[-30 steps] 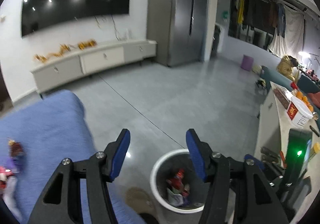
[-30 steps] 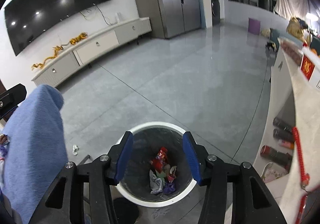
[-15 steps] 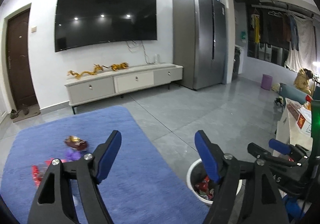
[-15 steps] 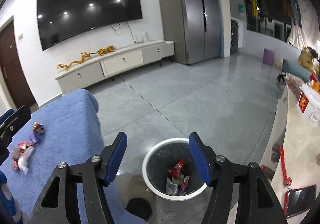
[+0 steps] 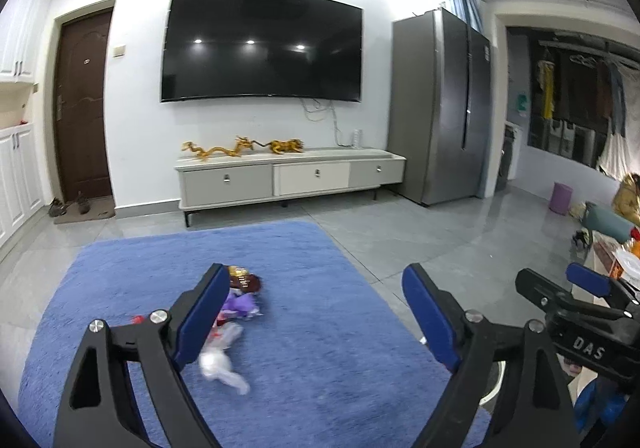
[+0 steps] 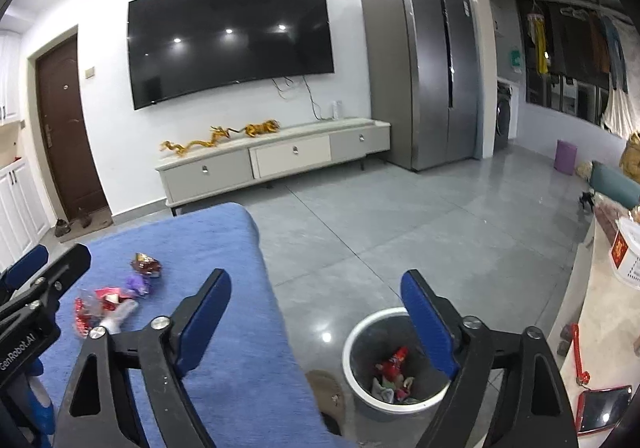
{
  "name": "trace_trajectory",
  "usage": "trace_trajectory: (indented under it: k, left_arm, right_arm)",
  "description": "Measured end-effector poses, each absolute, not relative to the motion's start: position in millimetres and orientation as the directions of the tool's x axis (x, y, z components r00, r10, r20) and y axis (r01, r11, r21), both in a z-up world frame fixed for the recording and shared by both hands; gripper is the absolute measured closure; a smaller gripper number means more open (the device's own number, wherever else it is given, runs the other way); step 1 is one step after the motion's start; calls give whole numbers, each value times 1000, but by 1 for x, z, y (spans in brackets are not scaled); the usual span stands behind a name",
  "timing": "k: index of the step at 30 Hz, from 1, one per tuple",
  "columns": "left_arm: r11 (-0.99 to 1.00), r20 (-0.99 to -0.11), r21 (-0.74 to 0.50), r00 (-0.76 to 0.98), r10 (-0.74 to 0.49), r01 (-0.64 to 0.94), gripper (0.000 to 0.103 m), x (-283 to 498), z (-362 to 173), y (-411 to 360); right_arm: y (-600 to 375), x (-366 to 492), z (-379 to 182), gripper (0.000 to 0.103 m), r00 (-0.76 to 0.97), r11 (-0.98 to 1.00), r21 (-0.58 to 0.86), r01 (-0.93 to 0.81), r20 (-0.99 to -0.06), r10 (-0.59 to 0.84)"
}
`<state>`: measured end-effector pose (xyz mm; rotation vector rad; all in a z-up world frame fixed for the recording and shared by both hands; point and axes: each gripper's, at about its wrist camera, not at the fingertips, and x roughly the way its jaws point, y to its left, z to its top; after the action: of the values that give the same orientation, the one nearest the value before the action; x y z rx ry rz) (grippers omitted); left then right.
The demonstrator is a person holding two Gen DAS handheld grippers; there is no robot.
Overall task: Collect trash
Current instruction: 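Move both open tools back over the remaining trash on the rug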
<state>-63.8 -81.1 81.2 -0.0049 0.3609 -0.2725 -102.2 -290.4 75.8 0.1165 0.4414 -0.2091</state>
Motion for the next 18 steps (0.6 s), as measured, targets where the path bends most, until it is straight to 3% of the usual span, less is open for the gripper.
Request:
trace_trajectory:
  k: [10, 18]
  left_arm:
    - [979, -341, -99, 918, -201, 178, 14, -69, 77, -16]
    - [984, -371, -140, 915, -156, 110, 14, -62, 63, 50]
  right_arm:
    - [-241, -104, 88, 0, 913, 990, 72, 123, -399, -84]
    - [-207, -97, 94, 0, 932, 997, 55, 59, -361, -35]
